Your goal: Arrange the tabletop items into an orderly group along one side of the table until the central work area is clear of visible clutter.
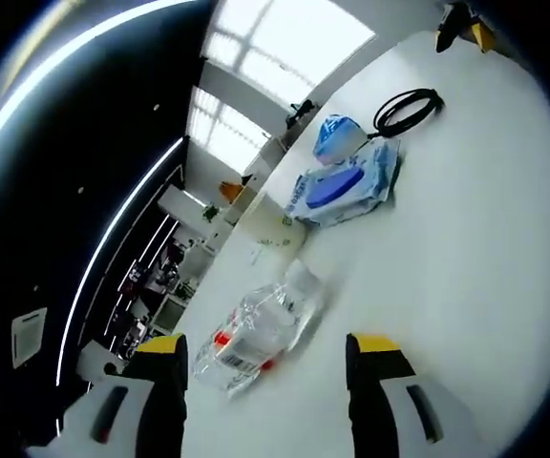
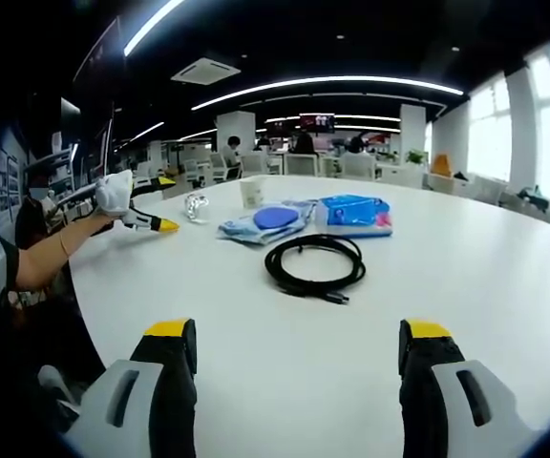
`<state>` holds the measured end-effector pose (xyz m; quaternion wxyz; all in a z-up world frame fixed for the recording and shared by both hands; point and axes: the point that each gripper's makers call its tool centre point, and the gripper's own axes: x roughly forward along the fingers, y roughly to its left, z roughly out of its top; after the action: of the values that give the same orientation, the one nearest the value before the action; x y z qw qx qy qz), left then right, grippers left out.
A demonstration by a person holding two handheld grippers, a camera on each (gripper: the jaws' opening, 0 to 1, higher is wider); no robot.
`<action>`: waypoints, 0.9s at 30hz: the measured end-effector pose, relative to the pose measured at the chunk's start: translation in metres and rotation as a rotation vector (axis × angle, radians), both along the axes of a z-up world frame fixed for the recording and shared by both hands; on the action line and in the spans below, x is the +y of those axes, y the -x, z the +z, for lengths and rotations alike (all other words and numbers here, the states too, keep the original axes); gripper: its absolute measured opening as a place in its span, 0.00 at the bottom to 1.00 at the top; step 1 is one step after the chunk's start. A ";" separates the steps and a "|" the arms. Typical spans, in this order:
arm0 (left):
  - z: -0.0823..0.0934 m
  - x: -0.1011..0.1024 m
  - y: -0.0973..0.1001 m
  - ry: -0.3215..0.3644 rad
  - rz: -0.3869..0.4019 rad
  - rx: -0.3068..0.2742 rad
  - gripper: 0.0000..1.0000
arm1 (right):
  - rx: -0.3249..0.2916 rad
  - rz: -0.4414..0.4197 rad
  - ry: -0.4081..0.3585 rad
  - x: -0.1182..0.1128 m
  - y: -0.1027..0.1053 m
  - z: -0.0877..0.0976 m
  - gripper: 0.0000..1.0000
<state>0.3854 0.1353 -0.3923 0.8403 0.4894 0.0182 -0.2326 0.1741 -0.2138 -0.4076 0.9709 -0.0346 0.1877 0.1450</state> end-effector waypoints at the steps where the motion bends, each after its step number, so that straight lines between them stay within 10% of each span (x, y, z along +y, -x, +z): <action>1: 0.000 -0.001 0.000 -0.007 -0.004 -0.003 0.66 | 0.000 -0.001 -0.001 0.000 0.000 0.000 0.85; 27: -0.007 -0.030 -0.016 -0.260 -0.138 -0.046 0.60 | -0.011 -0.007 -0.008 -0.002 0.000 0.001 0.83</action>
<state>0.4014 0.1055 -0.3989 0.7522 0.5992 -0.0046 -0.2741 0.1745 -0.2160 -0.4071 0.9725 -0.0307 0.1817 0.1421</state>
